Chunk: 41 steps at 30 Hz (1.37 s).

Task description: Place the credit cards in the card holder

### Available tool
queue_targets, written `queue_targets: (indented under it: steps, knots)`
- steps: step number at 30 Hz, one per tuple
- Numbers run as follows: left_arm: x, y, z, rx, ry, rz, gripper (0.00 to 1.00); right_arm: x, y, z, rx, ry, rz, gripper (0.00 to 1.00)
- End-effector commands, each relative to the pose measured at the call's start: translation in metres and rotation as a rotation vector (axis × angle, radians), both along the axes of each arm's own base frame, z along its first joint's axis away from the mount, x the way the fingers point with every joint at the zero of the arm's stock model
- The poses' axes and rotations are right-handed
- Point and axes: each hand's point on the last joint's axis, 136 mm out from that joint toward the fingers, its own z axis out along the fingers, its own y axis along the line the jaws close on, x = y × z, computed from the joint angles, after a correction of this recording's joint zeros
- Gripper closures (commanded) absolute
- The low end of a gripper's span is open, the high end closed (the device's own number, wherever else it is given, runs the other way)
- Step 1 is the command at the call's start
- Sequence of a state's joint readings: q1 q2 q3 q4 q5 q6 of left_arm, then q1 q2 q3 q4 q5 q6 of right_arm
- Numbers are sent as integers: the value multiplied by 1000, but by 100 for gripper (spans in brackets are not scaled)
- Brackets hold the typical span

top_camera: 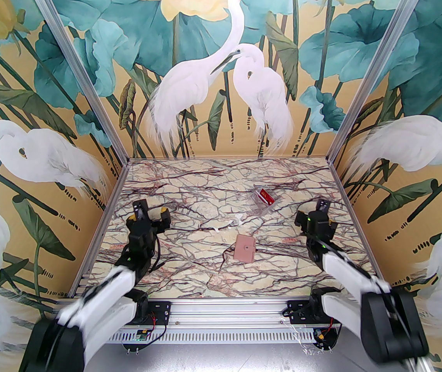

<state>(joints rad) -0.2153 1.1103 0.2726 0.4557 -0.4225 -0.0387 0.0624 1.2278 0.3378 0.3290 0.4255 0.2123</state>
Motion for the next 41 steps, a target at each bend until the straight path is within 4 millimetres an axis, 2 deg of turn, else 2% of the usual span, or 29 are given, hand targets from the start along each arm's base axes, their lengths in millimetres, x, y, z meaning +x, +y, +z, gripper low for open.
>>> queue_targets:
  steps: [1, 4, 6, 7, 8, 9, 10, 14, 34, 41]
  knots:
    - [28, -13, 22, 59, -110, -90, 1, 40, 1, 50, -14, -227, 38, 1]
    - [50, -14, 22, 75, -112, -125, 1, 54, 2, 49, -25, -275, 76, 1]
    - [58, -18, 20, 89, -137, -158, 0, 64, 5, 35, -16, -249, 109, 6]
    - [62, -16, 15, 65, -164, -175, 1, 69, 13, 31, -8, -208, 153, 9]
    - [62, -5, 14, 57, -185, -125, 1, 71, 17, 31, -12, -223, 178, 6]
    - [60, 3, 10, -3, -175, -123, 1, 66, 16, 23, -1, -225, 180, 3]
    - [60, 2, 2, -49, -154, -159, 1, 66, 13, 27, -14, -278, 161, 2]
    - [73, 6, -7, -90, -103, -174, 1, 66, 13, 23, -4, -237, 156, 1]
    - [72, 7, -5, -90, -122, -181, 1, 67, 14, 23, -4, -237, 166, 1]
    - [72, 7, -5, -89, -124, -180, 1, 72, 30, 21, 30, -224, 292, 1]
